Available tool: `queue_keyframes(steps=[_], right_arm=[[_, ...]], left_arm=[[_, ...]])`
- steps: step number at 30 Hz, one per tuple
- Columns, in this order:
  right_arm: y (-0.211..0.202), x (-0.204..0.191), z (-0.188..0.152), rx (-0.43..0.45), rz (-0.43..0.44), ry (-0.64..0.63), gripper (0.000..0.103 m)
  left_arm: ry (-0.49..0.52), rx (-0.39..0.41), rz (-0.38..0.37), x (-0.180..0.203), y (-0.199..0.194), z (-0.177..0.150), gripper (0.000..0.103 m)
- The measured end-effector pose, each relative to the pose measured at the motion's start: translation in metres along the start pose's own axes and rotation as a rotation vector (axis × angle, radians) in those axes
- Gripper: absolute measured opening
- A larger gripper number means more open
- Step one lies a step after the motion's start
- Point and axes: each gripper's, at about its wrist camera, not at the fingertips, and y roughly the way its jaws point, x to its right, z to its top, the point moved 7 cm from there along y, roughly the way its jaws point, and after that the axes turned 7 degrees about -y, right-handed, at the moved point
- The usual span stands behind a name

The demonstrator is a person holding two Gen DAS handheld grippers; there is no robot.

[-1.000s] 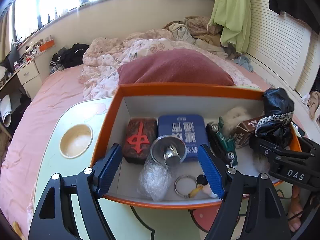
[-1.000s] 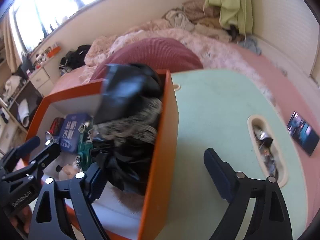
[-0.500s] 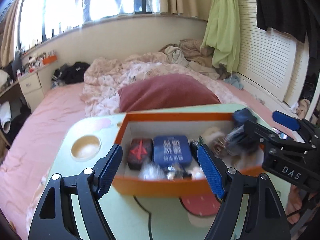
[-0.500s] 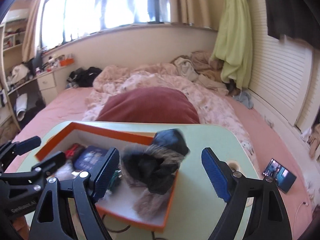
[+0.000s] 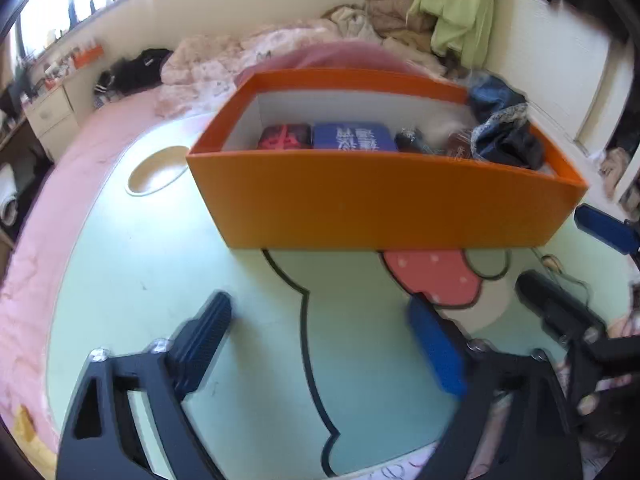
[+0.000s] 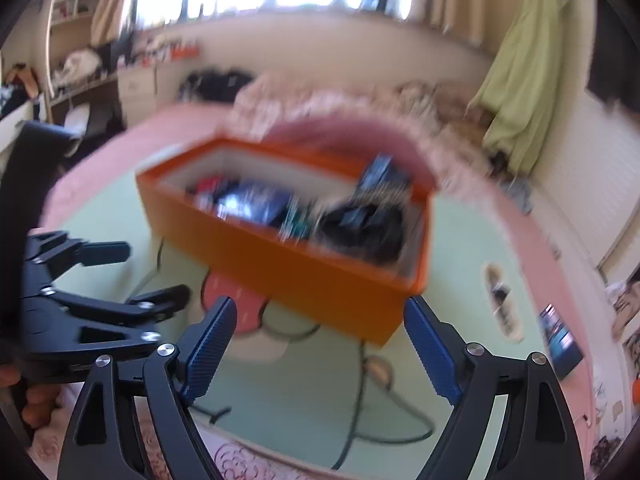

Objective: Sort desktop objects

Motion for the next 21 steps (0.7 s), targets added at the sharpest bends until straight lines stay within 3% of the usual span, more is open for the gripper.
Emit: queue_keyframes(steps=[2,4,7,21], right_arm=[[0.022,0.004,-0.011,-0.11,0.066,0.043,0.086],[0.032,0.017,-0.015,-0.14,0.14,0.125,0.099],[0.032,0.032,-0.018,-0.139,0.109,0.184,0.102],[0.032,0.024,-0.02,-0.16,0.067,0.133,0.103]], left_arm=[[-0.024,-0.008,0.007,-0.006,0.005,-0.001,0.101],[-0.045,-0.008,0.015,-0.011,0.009,-0.002,0.103],[-0.043,-0.007,0.017,-0.01,0.013,-0.004,0.103],[-0.034,-0.008,0.006,-0.01,0.007,-0.001,0.103]])
